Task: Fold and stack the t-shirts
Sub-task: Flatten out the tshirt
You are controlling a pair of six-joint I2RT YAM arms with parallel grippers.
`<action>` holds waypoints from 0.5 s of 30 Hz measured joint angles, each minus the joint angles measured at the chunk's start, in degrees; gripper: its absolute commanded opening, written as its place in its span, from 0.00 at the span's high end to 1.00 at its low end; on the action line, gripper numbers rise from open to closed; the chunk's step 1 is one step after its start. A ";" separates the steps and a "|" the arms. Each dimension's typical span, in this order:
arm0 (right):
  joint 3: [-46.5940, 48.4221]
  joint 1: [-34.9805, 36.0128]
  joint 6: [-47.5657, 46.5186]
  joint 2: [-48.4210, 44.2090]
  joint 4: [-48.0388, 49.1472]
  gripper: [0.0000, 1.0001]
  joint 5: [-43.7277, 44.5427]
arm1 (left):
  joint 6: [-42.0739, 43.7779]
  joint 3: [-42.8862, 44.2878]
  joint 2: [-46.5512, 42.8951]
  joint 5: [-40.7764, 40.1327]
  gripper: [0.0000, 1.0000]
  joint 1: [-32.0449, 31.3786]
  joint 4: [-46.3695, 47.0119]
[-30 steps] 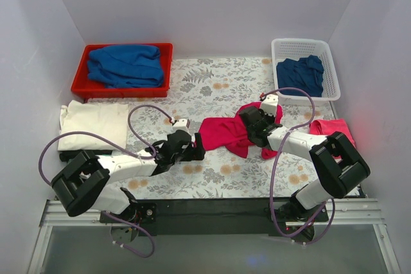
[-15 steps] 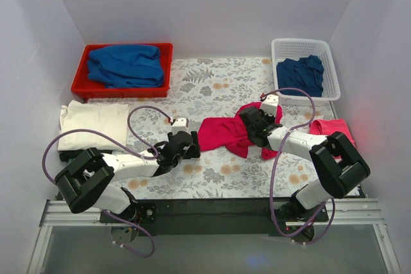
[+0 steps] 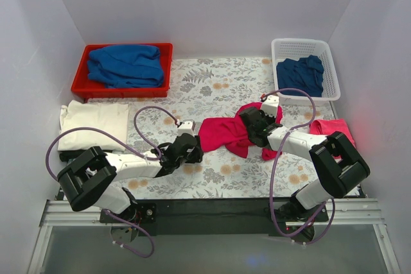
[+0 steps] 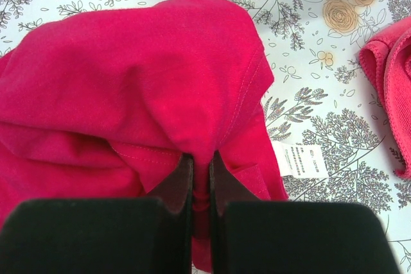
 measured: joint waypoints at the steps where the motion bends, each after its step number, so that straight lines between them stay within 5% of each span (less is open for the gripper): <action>1: 0.00 0.00 0.04 0.00 -0.04 0.99 0.00 | -0.04 0.00 0.00 -0.15 0.64 0.00 0.00; 11: 0.00 0.00 0.39 0.00 -0.33 0.99 0.00 | -0.37 0.22 -0.02 -2.99 0.84 0.00 -0.50; 15: 0.00 0.00 0.50 0.00 -0.63 0.99 0.00 | -0.33 0.68 -0.02 -3.67 1.00 0.00 -0.81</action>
